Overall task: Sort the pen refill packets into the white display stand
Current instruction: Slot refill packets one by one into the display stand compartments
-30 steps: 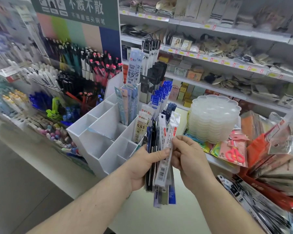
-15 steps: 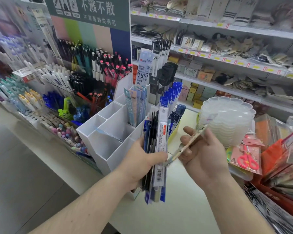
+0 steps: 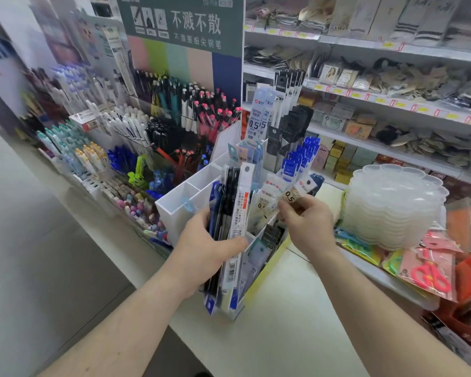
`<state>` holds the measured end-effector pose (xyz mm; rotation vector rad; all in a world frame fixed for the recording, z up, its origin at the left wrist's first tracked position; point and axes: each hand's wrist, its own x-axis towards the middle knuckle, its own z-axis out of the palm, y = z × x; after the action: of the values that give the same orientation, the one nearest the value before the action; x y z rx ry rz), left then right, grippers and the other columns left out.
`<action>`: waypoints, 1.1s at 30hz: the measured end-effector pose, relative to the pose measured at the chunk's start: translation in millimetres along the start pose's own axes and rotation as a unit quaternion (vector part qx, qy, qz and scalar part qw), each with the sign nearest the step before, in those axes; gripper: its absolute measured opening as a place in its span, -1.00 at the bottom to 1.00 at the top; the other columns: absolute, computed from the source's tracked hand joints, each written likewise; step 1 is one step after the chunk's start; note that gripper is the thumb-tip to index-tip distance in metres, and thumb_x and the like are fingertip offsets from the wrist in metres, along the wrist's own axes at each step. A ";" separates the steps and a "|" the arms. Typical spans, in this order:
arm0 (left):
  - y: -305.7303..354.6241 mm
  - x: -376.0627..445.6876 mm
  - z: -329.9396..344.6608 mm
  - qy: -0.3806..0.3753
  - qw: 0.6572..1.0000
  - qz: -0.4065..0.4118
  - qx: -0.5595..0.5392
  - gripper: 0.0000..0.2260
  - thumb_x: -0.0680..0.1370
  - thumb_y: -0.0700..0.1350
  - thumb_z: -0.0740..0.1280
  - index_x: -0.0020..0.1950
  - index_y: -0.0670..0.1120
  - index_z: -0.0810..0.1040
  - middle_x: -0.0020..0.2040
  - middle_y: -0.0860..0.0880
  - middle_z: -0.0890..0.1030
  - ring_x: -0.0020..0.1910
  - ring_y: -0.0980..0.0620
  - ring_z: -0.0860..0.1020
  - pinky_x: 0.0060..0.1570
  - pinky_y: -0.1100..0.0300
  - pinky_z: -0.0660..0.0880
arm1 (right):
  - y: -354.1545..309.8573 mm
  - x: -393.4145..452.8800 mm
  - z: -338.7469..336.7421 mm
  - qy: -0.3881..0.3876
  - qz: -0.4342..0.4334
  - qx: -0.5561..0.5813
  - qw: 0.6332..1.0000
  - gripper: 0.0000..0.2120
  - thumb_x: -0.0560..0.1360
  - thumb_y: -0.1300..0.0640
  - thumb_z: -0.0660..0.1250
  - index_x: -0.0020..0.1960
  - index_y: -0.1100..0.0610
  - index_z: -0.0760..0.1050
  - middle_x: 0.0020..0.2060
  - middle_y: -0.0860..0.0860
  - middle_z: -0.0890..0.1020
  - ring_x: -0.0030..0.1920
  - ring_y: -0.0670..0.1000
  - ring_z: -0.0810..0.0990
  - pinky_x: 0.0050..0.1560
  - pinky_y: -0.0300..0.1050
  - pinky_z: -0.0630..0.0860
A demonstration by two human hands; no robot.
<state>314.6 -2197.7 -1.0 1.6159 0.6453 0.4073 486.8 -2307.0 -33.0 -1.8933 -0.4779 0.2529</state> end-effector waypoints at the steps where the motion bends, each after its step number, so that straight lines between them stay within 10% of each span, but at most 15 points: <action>1: -0.7 -0.6 -1.6 0.002 1.000 0.001 -0.003 -0.60 0.44 -0.26 0.50 0.16 0.10 0.51 -0.04 0.15 0.71 -0.06 0.21 0.66 -0.16 0.37 0.55 | 3.6 3.7 6.0 -0.001 -0.005 -0.030 1.000 -0.91 0.52 0.09 0.45 -0.12 0.09 0.64 -0.23 0.00 0.69 -0.15 0.06 0.66 -0.01 0.10 0.61; 14: 4.1 -2.5 -1.0 -0.034 0.998 -0.011 -0.049 -0.60 0.45 -0.29 0.48 0.18 0.07 0.51 -0.04 0.11 0.71 -0.04 0.16 0.67 -0.15 0.26 0.60 | 6.3 30.2 28.5 -0.128 0.006 -0.298 0.946 -0.78 0.37 -0.14 0.51 -0.26 -0.01 0.60 -0.33 -0.12 0.65 -0.25 -0.05 0.64 -0.15 0.04 0.66; 21: 4.0 7.2 8.1 -0.091 0.989 -0.044 -0.110 -0.45 0.31 -0.17 0.55 0.28 -0.04 0.51 0.10 -0.06 0.69 0.09 -0.06 0.67 0.10 -0.07 0.61 | -47.4 -23.6 -16.9 -0.047 0.028 0.091 0.994 -0.77 0.48 0.06 0.47 -0.22 0.22 0.60 -0.42 0.07 0.55 -0.43 -0.03 0.45 -0.38 -0.09 0.43; 25: 0.5 12.5 25.5 -0.137 0.982 -0.034 -0.122 -0.51 0.37 -0.32 0.53 0.27 -0.10 0.55 0.08 -0.11 0.70 0.06 -0.05 0.68 0.04 0.04 0.61 | -54.6 -49.3 -21.9 -0.138 0.044 0.065 0.987 -0.73 0.34 0.00 0.57 -0.13 0.16 0.61 -0.35 0.04 0.58 -0.37 -0.09 0.47 -0.36 -0.15 0.42; 33: -11.0 18.8 53.4 -0.204 0.950 -0.104 -0.213 -0.53 0.29 -0.33 0.42 0.20 -0.21 0.56 -0.01 -0.25 0.66 -0.05 -0.20 0.64 -0.08 -0.08 0.63 | -36.6 -58.0 -44.8 -0.077 0.097 0.101 0.987 -0.90 0.52 0.25 0.41 -0.17 0.15 0.60 -0.42 -0.04 0.61 -0.48 -0.12 0.47 -0.47 -0.29 0.39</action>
<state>359.5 -2227.2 -21.8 1.1547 0.3710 0.0418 445.0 -2359.2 14.3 -1.7287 -0.3550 0.5594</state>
